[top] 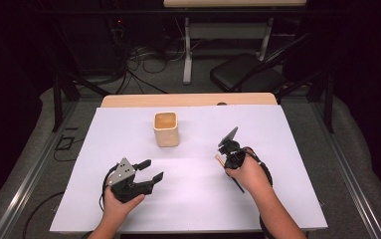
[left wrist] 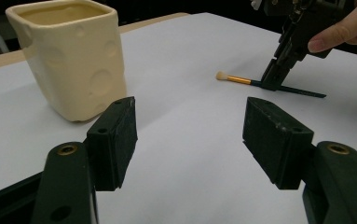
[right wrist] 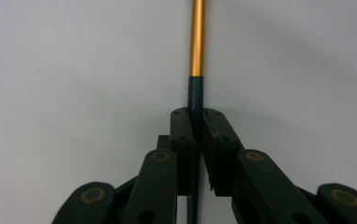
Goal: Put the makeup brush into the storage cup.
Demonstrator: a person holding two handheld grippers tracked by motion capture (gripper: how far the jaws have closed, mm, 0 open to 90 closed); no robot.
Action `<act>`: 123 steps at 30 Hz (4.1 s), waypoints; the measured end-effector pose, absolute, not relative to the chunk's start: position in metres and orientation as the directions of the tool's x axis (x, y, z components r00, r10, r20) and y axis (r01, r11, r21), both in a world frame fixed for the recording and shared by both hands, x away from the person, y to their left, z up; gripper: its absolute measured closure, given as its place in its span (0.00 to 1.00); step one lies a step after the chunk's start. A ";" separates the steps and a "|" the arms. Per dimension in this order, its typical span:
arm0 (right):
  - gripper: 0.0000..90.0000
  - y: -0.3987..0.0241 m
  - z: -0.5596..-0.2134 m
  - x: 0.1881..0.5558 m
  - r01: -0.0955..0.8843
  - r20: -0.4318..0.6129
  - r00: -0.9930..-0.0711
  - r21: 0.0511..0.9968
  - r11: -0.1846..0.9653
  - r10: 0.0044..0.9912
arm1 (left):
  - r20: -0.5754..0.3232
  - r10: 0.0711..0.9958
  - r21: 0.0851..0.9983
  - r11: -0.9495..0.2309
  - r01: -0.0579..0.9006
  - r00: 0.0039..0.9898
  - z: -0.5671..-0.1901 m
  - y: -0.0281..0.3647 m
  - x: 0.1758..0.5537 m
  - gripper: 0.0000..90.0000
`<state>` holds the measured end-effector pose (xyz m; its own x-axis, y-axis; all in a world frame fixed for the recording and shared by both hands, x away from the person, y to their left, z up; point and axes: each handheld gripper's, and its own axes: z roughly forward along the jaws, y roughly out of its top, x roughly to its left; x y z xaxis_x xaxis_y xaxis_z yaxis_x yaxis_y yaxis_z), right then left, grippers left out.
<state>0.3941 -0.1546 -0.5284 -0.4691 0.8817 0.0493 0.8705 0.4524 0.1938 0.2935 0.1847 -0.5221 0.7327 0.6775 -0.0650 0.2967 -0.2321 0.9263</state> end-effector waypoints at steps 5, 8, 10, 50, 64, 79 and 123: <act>0.92 -0.155 -0.526 0.394 0.873 0.047 -0.472 0.163 0.460 0.880 | -0.066 0.677 0.926 -0.232 0.298 0.733 -0.522 0.185 0.294 0.39; 0.92 -0.155 -0.528 0.394 0.874 0.057 -0.467 0.183 0.450 0.883 | -0.066 0.676 0.926 -0.232 0.297 0.733 -0.522 0.185 0.294 0.39; 0.92 -0.155 -0.528 0.393 0.873 0.056 -0.468 0.185 0.451 0.882 | -0.066 0.677 0.926 -0.232 0.297 0.733 -0.522 0.185 0.294 0.39; 0.92 -0.161 -0.506 0.387 0.838 0.074 -0.512 0.259 0.480 0.856 | -0.068 0.674 0.923 -0.237 0.302 0.735 -0.523 0.184 0.295 0.39; 0.92 -0.166 -0.488 0.379 0.780 0.150 -0.578 0.391 0.489 0.802 | -0.065 0.677 0.924 -0.238 0.301 0.734 -0.523 0.183 0.294 0.39; 0.92 -0.166 -0.485 0.376 0.747 0.197 -0.606 0.472 0.468 0.771 | -0.065 0.676 0.923 -0.238 0.301 0.734 -0.523 0.183 0.294 0.39; 0.92 -0.164 -0.512 0.379 0.756 0.149 -0.601 0.423 0.499 0.785 | -0.060 0.671 0.924 -0.243 0.296 0.739 -0.523 0.183 0.295 0.39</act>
